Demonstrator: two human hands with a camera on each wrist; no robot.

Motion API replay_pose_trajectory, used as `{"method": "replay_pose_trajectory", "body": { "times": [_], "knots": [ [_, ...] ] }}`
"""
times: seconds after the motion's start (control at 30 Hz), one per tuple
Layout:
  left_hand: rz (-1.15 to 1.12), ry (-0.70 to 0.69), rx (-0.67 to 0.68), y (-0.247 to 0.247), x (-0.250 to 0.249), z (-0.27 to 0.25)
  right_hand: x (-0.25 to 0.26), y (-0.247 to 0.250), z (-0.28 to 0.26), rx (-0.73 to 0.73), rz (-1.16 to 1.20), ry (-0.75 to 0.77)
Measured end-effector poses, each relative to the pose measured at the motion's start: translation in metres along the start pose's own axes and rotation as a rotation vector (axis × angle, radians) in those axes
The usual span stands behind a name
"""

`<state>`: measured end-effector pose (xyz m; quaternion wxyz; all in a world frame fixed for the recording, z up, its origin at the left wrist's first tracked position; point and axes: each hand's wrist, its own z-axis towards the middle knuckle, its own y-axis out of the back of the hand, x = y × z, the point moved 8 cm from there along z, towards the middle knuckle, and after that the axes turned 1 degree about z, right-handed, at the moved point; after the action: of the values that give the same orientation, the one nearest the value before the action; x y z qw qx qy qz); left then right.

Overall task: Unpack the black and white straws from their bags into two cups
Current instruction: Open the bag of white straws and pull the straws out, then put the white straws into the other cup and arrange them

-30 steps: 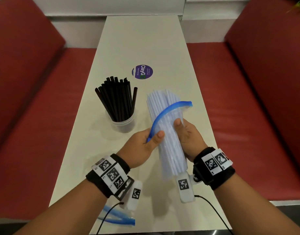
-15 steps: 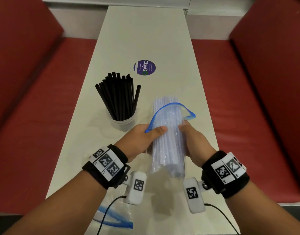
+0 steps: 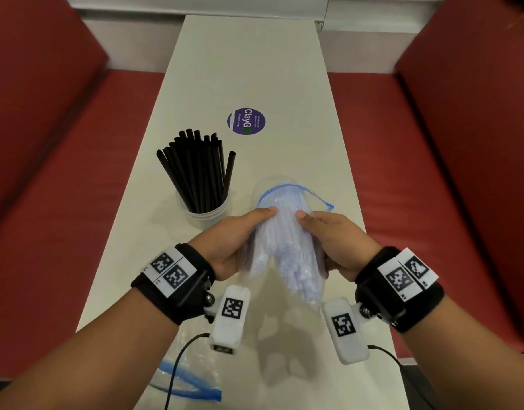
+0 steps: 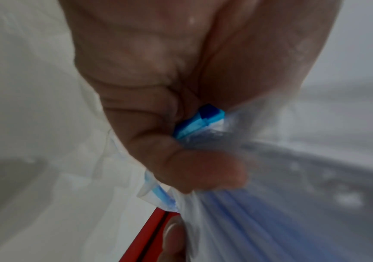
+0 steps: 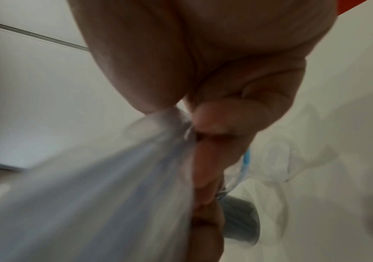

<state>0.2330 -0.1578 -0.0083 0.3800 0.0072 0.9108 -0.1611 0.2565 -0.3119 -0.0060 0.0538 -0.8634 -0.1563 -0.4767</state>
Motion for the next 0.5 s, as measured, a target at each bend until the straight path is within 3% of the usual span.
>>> {"method": "replay_pose_trajectory", "body": {
  "times": [0.2, 0.5],
  "knots": [
    [-0.104, 0.029, 0.032, -0.008, -0.010, 0.004, 0.007, 0.005, 0.003, -0.007, 0.068, -0.117],
    [-0.161, 0.096, -0.003, -0.007, -0.019, -0.006, 0.014, 0.009, 0.013, -0.020, 0.112, -0.156]
  ]
}}
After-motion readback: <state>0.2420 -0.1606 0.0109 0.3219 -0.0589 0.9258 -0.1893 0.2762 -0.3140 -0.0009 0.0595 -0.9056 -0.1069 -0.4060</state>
